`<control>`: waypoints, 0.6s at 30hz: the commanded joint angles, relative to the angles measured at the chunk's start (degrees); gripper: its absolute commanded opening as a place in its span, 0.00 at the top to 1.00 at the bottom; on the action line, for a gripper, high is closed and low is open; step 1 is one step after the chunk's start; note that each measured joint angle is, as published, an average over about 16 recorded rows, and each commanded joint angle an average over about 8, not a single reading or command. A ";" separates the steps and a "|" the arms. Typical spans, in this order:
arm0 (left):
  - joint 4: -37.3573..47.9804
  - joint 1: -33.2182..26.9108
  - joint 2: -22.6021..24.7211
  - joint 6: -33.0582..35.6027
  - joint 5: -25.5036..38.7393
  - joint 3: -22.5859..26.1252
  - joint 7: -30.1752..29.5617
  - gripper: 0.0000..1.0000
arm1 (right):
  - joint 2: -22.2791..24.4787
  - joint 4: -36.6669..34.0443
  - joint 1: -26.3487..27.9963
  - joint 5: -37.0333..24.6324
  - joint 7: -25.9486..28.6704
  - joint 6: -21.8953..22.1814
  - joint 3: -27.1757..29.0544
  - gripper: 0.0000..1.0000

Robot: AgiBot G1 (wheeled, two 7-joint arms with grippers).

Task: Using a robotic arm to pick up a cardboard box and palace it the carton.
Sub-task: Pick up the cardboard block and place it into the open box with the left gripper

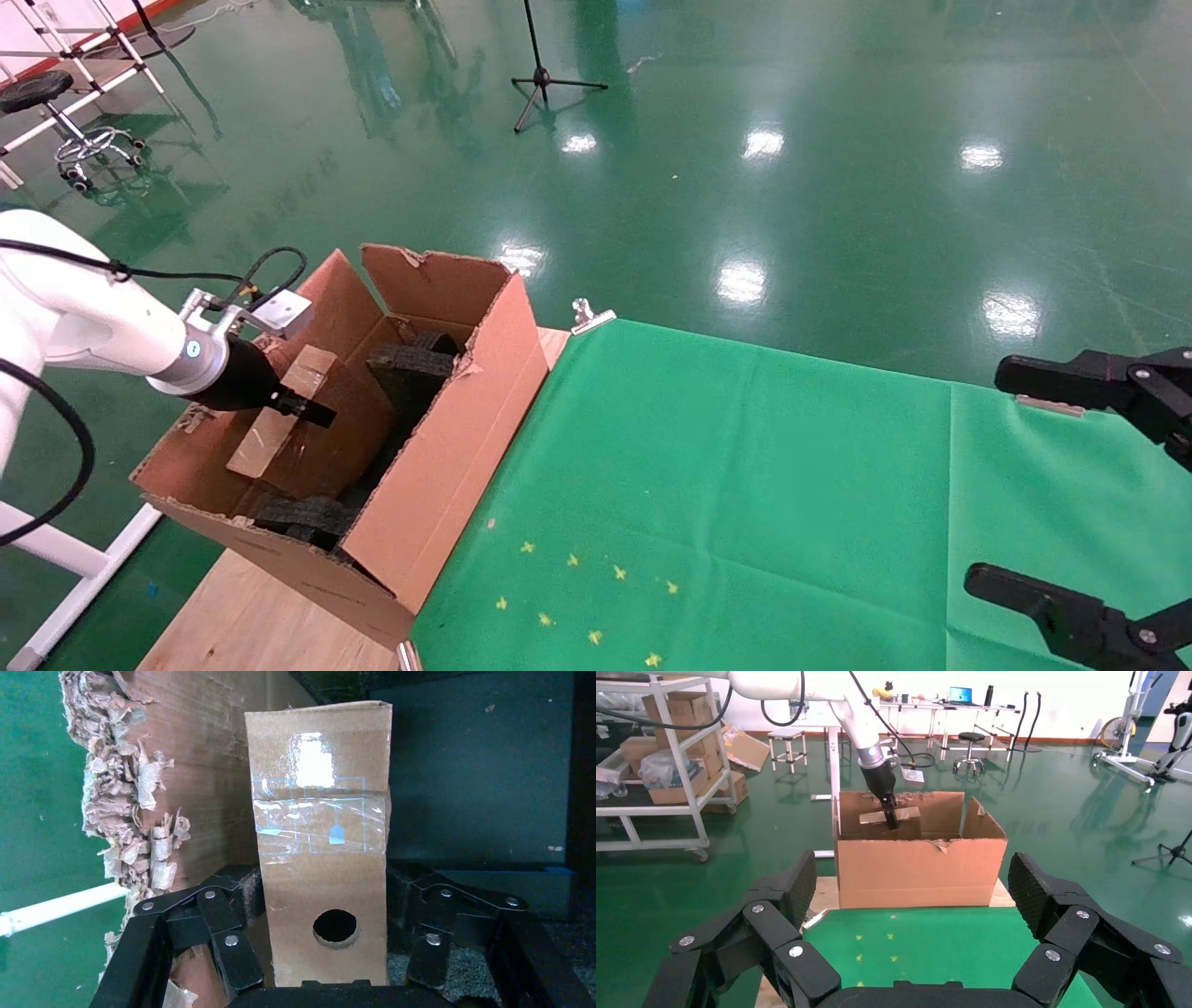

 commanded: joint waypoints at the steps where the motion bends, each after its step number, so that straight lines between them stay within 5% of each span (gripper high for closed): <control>1: 0.01 0.08 -0.02 -0.03 -0.09 -0.05 0.03 0.00 | 0.00 0.00 0.00 0.00 0.00 0.00 0.00 0.00; 18: 0.06 -0.26 -0.07 0.66 0.32 0.15 -0.07 0.00 | 0.00 0.00 0.00 0.00 0.00 0.00 0.00 0.00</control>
